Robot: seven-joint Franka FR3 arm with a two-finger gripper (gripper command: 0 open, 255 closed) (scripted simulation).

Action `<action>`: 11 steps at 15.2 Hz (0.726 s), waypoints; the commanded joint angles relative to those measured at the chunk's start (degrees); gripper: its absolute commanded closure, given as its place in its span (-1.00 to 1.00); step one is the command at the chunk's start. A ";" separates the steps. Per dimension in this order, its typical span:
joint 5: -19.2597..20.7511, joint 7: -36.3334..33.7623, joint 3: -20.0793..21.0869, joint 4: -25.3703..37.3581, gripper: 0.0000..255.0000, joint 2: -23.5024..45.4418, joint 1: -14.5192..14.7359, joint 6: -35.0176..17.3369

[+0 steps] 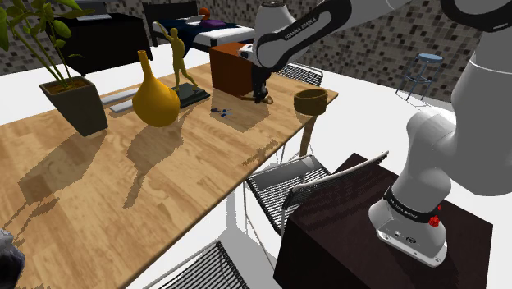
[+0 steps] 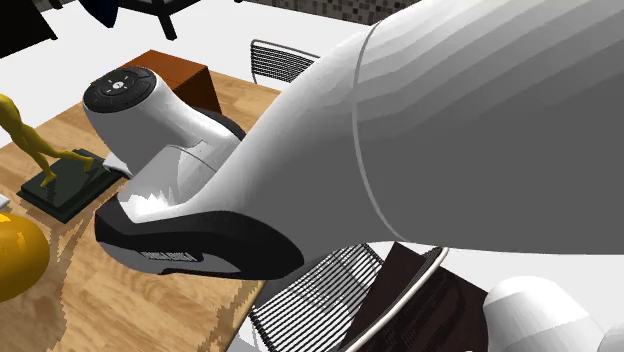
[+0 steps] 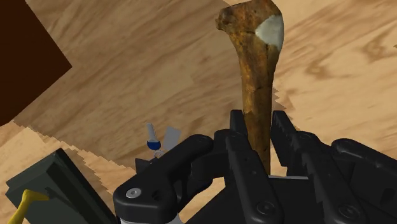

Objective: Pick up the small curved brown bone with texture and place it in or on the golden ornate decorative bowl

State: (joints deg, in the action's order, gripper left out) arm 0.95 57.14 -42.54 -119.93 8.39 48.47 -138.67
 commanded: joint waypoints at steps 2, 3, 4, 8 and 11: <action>1.30 -0.73 -0.30 1.28 1.00 -1.42 0.41 2.39; 1.69 -0.94 -0.37 1.67 1.00 -1.86 0.52 3.12; 2.06 -1.13 -0.43 2.07 1.00 -2.29 0.62 3.86; 3.36 -1.79 -0.58 3.81 1.00 -3.88 0.98 6.82; 4.42 -1.22 -1.15 3.64 1.00 -5.51 0.61 7.77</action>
State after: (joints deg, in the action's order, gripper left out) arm 4.83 55.66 -43.40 -115.89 3.67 49.27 -131.07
